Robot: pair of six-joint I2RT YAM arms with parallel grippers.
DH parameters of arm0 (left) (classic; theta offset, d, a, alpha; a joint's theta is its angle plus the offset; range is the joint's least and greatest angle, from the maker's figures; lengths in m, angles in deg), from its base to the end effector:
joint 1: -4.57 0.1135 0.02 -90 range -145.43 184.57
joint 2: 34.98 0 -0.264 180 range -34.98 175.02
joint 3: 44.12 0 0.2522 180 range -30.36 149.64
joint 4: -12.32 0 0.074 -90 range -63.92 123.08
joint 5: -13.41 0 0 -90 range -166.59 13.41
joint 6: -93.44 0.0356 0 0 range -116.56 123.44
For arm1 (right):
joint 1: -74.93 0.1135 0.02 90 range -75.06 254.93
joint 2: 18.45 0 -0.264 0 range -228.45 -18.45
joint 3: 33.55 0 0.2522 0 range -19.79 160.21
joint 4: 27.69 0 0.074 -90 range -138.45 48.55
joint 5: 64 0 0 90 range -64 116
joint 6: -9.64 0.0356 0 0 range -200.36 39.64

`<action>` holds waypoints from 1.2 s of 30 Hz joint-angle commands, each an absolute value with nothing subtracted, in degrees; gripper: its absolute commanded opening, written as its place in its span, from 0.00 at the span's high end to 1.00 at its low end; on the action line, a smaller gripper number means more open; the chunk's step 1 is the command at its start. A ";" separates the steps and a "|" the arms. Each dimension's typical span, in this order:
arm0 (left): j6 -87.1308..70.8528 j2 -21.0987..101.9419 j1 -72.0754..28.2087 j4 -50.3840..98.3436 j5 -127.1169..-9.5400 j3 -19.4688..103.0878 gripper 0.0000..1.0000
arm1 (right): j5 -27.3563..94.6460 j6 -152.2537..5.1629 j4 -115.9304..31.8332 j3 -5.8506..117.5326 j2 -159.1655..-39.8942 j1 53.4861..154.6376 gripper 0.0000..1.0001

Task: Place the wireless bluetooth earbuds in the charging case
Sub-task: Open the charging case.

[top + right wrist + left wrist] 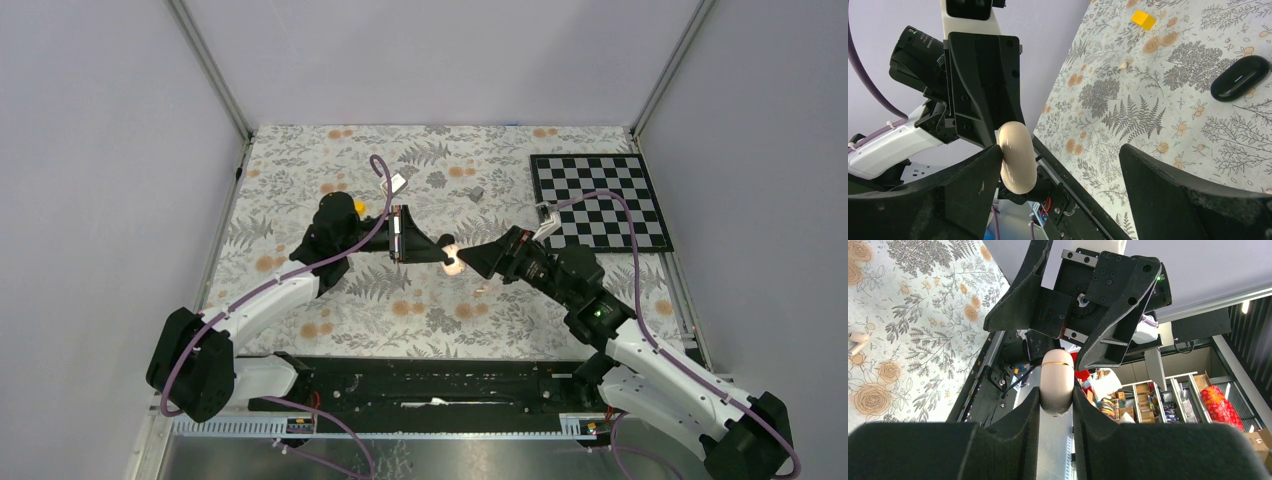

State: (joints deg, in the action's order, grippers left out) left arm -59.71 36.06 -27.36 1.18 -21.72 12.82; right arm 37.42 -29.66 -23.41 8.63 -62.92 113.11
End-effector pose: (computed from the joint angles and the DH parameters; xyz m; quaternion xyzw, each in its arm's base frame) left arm 0.2165 -0.1692 0.2969 0.1324 0.7052 -0.6764 0.1661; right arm 0.1469 0.1245 0.2921 0.0042 0.6950 0.5505 0.4626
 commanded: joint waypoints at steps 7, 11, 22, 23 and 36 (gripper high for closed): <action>-57.58 34.48 -27.50 0.67 -20.15 16.54 1.00 | 38.46 -30.56 -23.88 8.41 -63.00 112.10 0.07; -57.39 34.79 -27.51 0.28 -19.88 16.32 1.00 | 48.05 -29.02 -17.14 10.12 -66.01 112.08 0.09; -56.80 34.24 -27.51 0.80 -18.89 16.92 1.00 | 48.11 -29.31 -19.11 10.51 -65.62 111.53 0.21; -56.55 34.13 -27.51 0.97 -18.77 17.00 1.00 | 47.45 -29.08 -19.26 10.14 -65.14 111.31 0.23; -55.36 34.54 -27.51 2.18 -18.40 16.91 1.00 | 56.76 -18.40 0.53 6.99 -69.45 110.48 0.47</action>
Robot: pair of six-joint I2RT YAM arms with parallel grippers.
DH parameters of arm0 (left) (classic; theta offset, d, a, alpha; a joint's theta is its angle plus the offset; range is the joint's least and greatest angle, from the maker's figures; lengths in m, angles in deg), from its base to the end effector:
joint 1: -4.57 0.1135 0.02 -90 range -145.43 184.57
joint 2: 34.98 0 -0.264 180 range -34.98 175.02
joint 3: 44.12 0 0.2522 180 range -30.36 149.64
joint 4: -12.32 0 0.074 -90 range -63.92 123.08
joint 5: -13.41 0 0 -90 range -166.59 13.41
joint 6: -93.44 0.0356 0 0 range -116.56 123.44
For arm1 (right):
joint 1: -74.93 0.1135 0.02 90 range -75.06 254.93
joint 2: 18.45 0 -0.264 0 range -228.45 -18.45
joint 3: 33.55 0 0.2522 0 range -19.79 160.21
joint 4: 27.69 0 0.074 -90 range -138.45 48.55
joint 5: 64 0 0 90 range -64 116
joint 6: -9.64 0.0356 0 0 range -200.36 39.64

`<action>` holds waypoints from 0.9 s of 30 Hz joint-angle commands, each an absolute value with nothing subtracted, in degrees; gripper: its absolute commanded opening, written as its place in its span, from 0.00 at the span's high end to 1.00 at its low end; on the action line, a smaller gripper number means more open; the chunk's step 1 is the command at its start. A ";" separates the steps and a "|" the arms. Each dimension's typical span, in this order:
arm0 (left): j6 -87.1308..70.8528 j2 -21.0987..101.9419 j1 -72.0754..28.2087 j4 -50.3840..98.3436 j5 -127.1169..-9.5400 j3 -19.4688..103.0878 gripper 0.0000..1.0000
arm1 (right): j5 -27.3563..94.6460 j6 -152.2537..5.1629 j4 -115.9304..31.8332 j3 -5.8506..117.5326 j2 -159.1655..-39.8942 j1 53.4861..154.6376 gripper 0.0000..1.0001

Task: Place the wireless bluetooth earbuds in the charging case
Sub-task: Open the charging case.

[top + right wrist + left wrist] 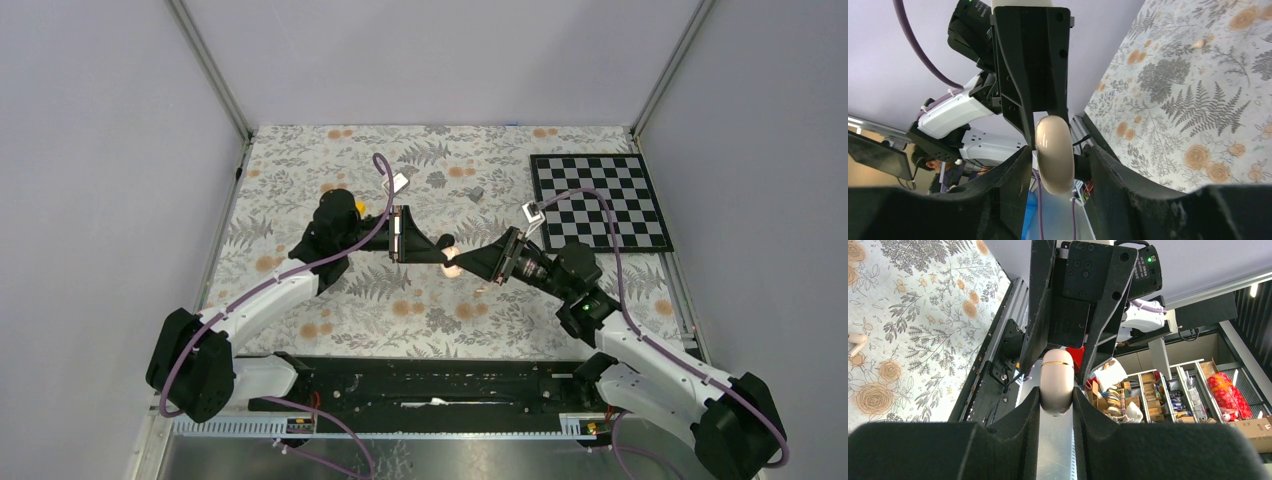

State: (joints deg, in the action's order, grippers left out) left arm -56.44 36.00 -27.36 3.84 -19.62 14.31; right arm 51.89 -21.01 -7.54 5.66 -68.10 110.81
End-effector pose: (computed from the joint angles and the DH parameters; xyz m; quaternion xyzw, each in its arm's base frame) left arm 0.2162 -0.1699 0.3017 0.1601 0.7026 -0.6731 0.1662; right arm 0.1542 0.1308 0.2869 -0.0399 0.6500 0.6476 0.3955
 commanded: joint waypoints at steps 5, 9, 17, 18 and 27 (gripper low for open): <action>-55.31 34.49 -27.45 2.00 -18.25 16.76 1.00 | 56.98 -17.93 1.71 6.65 -69.65 110.48 0.63; -55.20 34.34 -27.51 2.36 -18.07 16.79 1.00 | 55.76 -17.39 1.77 5.89 -69.09 110.44 0.78; -50.55 34.68 -27.51 10.09 -19.08 19.07 1.00 | 48.56 -25.87 -16.47 9.89 -64.94 110.44 0.86; -50.25 34.77 -27.51 10.38 -19.19 19.18 1.00 | 48.07 -27.04 -18.42 11.04 -64.61 110.42 0.84; -48.25 34.98 -27.48 12.75 -19.37 19.61 1.00 | 48.31 -25.85 -16.98 10.34 -64.24 110.44 0.68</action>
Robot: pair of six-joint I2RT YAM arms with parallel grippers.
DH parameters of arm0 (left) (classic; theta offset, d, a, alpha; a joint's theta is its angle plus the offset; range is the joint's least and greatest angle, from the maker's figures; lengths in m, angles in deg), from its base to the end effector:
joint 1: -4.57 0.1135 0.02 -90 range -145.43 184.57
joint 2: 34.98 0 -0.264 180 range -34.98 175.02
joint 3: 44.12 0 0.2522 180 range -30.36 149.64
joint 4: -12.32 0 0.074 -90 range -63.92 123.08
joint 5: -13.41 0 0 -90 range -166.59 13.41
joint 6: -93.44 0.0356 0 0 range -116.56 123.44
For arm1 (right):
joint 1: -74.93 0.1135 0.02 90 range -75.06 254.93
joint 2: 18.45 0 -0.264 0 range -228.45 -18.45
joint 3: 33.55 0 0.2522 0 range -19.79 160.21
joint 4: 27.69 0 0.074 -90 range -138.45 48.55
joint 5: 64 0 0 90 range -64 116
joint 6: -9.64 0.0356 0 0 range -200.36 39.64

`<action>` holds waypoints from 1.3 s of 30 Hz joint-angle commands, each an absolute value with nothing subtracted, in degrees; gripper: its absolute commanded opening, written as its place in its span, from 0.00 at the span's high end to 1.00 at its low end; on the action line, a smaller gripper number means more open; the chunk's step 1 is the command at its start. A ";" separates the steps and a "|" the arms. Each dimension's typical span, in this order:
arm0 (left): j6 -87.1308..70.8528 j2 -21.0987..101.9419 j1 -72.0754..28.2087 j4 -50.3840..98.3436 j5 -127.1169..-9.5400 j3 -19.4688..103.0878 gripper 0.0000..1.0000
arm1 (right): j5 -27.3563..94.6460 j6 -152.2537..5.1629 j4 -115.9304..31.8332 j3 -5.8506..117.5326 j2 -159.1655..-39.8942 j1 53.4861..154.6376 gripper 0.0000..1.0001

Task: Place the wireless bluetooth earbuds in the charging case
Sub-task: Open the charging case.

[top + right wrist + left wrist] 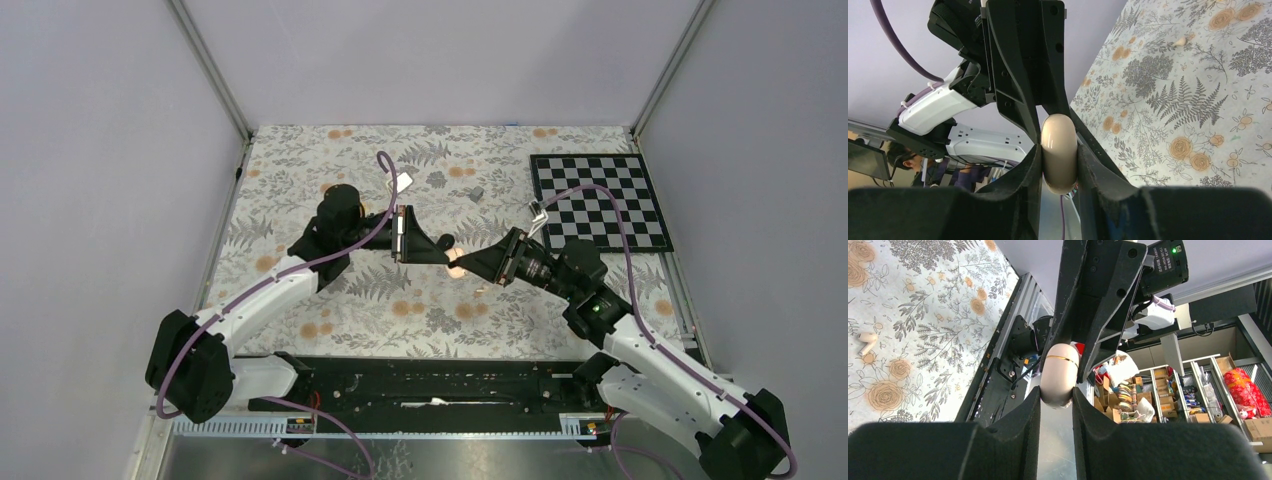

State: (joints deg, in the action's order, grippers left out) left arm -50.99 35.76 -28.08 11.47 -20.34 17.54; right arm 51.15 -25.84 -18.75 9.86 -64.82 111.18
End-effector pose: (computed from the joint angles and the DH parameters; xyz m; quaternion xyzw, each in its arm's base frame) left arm 0.2154 -0.1732 0.3095 0.1770 0.7130 -0.6560 0.1729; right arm 0.1486 0.1277 0.3026 -0.0560 0.6706 0.6186 0.4056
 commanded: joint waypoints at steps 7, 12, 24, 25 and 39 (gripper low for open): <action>-50.22 34.97 -27.51 9.05 -18.48 18.38 1.00 | 51.41 -18.03 -3.52 6.06 -67.31 110.42 0.67; -53.31 35.27 -27.51 4.61 -17.76 17.48 1.00 | 51.99 -14.66 2.23 4.35 -69.28 110.44 0.99; -60.76 36.50 -28.07 -5.53 -17.91 14.49 0.52 | 49.68 -12.15 8.03 3.02 -71.16 110.42 1.00; -61.47 36.80 -28.14 -6.64 -18.06 14.28 0.55 | 49.68 -12.08 8.07 3.13 -71.22 110.44 1.00; -63.87 38.63 -29.54 -10.28 -18.74 14.63 0.93 | 50.41 -11.10 10.34 3.02 -72.53 110.38 1.00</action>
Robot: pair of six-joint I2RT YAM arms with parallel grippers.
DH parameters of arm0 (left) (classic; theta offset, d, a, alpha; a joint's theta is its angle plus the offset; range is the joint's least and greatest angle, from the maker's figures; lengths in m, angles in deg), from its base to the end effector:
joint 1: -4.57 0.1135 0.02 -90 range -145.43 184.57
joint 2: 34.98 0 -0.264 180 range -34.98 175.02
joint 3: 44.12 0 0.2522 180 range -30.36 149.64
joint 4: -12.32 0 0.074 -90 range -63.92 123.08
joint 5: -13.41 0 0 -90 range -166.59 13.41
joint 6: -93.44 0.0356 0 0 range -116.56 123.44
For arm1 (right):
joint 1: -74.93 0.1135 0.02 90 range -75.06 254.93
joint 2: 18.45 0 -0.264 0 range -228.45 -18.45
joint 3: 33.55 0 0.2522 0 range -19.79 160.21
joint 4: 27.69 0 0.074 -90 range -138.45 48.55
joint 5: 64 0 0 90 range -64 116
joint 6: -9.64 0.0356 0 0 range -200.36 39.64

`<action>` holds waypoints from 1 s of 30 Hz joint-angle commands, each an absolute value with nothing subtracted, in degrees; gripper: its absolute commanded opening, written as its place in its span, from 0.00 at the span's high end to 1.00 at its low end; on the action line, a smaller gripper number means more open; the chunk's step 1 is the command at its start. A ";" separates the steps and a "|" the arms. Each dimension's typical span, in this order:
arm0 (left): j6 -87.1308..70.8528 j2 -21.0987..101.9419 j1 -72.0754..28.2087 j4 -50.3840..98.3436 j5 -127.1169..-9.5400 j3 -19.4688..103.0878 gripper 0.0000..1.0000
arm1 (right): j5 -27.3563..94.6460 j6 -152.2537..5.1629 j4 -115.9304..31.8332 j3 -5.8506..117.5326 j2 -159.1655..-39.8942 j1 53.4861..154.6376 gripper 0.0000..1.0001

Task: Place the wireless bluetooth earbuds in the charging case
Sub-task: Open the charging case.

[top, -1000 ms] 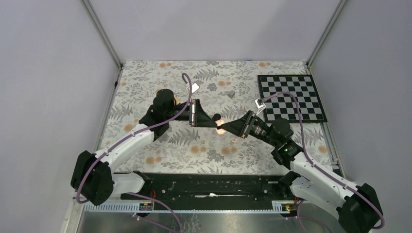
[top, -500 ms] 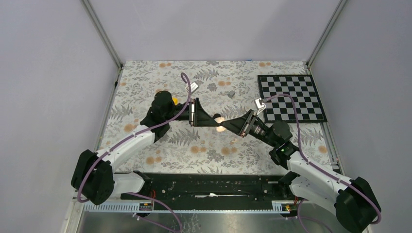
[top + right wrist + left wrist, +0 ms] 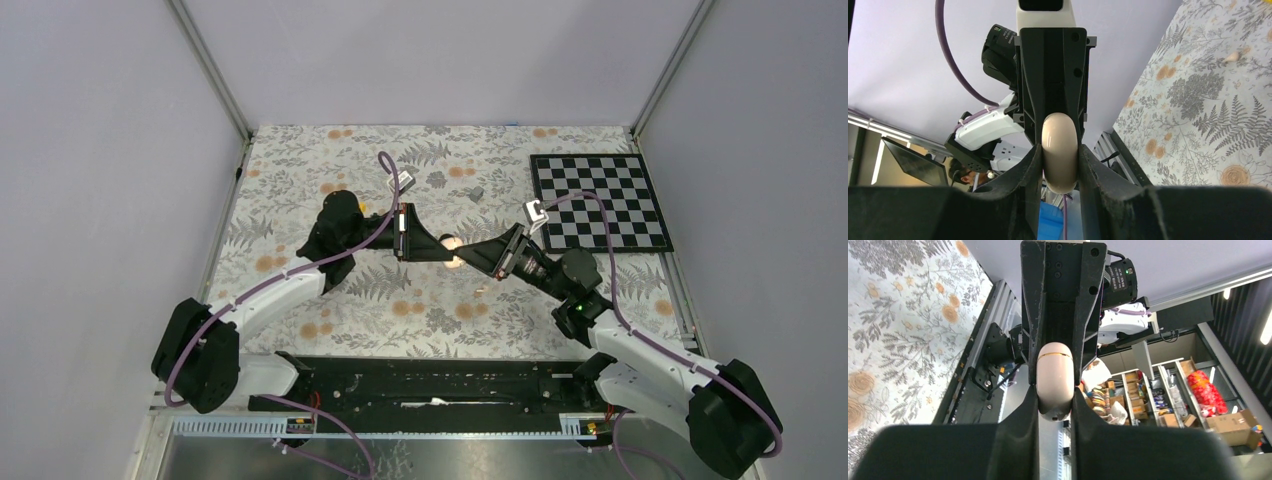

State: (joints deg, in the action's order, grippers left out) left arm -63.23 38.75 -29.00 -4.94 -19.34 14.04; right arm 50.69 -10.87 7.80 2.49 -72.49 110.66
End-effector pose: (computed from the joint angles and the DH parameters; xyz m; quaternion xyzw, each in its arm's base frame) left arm 0.2186 -0.1810 0.3020 0.1553 0.6840 -0.6973 0.1477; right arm 0.1588 0.1325 0.2812 0.0028 0.6029 0.7027 0.3779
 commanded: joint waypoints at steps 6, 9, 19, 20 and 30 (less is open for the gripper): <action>-63.84 38.18 -29.54 -10.43 -18.33 14.16 1.00 | 49.28 -12.01 6.53 2.32 -70.34 110.42 0.76; -63.59 37.37 -29.54 -10.39 -18.05 13.86 1.00 | 47.99 -13.28 3.05 2.20 -67.45 109.92 0.56; -63.36 37.01 -29.54 -10.32 -18.14 14.17 1.00 | 47.66 -13.04 1.49 0.74 -66.01 109.10 0.46; -63.36 36.96 -29.54 -10.29 -18.02 14.26 1.00 | 48.01 -13.16 1.51 0.96 -66.27 109.10 0.47; -62.53 37.16 -29.54 -8.82 -18.31 13.99 1.00 | 50.93 -13.99 3.46 3.54 -67.28 109.12 0.43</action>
State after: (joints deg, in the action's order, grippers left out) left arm -63.67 38.68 -29.32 -5.36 -19.14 14.00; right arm 48.61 -12.35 1.90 0.61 -66.57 109.46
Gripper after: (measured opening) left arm 0.215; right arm 0.552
